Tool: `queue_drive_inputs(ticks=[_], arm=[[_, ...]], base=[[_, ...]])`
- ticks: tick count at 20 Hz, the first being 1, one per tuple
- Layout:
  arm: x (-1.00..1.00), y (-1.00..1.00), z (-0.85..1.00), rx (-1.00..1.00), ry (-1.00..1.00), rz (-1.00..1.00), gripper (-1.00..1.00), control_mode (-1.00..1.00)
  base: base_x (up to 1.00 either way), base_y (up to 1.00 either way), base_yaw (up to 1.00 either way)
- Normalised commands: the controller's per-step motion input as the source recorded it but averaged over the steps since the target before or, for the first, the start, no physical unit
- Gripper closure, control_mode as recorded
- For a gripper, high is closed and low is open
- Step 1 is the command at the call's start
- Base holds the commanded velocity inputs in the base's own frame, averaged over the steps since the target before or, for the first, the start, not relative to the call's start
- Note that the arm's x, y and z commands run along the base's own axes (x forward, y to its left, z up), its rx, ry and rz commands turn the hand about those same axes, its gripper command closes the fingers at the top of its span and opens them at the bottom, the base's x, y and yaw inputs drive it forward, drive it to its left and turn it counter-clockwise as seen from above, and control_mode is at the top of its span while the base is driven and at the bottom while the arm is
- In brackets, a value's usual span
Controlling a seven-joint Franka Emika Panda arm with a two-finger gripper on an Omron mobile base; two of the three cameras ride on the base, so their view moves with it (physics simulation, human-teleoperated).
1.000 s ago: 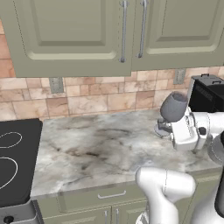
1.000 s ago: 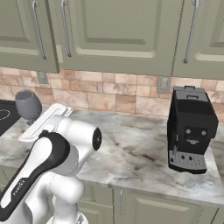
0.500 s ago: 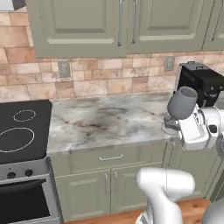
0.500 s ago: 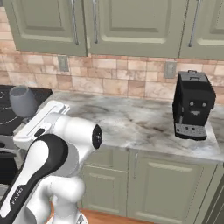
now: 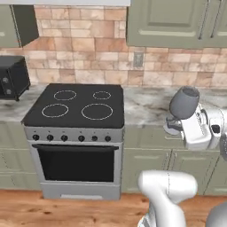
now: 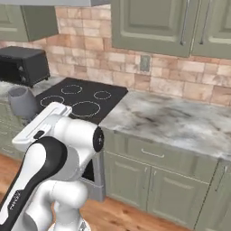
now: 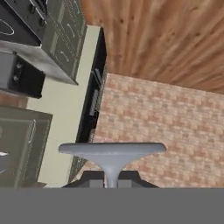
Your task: Retrieve the wine glasses from the counter and place one next to each plate.
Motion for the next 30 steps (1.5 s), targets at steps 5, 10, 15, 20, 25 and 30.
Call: queue_drive_inputs(ticks=[5, 10, 15, 20, 25, 30], arm=[[0.00, 0.00, 0.00, 0.00, 0.00, 0.00, 1.00, 1.00], [0.00, 0.00, 0.00, 0.00, 0.00, 0.00, 1.00, 1.00], [0.00, 0.00, 0.00, 0.00, 0.00, 0.00, 1.00, 1.00], [0.00, 0.00, 0.00, 0.00, 0.00, 0.00, 1.00, 1.00], [0.00, 0.00, 0.00, 0.00, 0.00, 0.00, 1.00, 1.00], [0.00, 0.00, 0.00, 0.00, 0.00, 0.00, 1.00, 1.00]], base=[[0.00, 0.19, 0.99], [0.00, 0.00, 1.00], [0.00, 0.00, 1.00], [0.16, 0.00, 0.99], [0.90, 0.00, 0.78], [1.00, 0.00, 0.44]])
